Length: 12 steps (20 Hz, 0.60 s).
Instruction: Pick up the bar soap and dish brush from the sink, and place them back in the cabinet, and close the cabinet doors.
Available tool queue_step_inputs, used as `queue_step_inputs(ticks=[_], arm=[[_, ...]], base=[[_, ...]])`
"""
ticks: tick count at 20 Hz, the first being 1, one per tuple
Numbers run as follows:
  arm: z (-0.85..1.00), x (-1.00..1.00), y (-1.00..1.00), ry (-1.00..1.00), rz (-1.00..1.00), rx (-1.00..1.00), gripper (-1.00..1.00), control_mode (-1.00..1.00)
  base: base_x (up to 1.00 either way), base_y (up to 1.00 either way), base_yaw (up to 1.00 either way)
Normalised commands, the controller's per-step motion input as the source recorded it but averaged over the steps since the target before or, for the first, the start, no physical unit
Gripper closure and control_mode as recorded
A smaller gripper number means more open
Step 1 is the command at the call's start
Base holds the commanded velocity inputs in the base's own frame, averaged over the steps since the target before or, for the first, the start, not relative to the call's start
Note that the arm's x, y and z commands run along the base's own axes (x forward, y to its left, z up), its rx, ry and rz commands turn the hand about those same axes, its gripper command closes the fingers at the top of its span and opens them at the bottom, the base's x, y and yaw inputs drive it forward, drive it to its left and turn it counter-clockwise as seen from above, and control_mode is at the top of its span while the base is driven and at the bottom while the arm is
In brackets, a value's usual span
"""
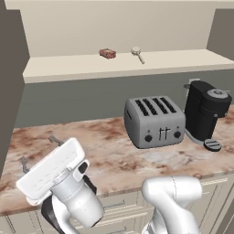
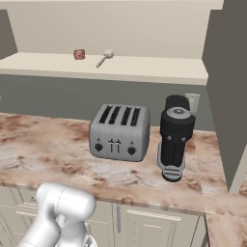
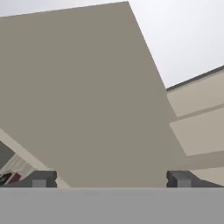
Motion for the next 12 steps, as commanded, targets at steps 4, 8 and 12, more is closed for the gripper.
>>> queue_step_inputs(ticks=[4,8,12], arm=[[-0.09,0.25,0.22,0.0,0.02,0.0,-1.0,-1.0],[-0.13,0.25,0.2,0.01,0.03,0.0,-1.0,-1.0],[-0.21,0.23,0.21,0.01,0.03,0.0,-1.0,-1.0]], base=[[0.0,0.0,0.0],[0.0,0.0,0.0],[0.0,0.0,0.0]])
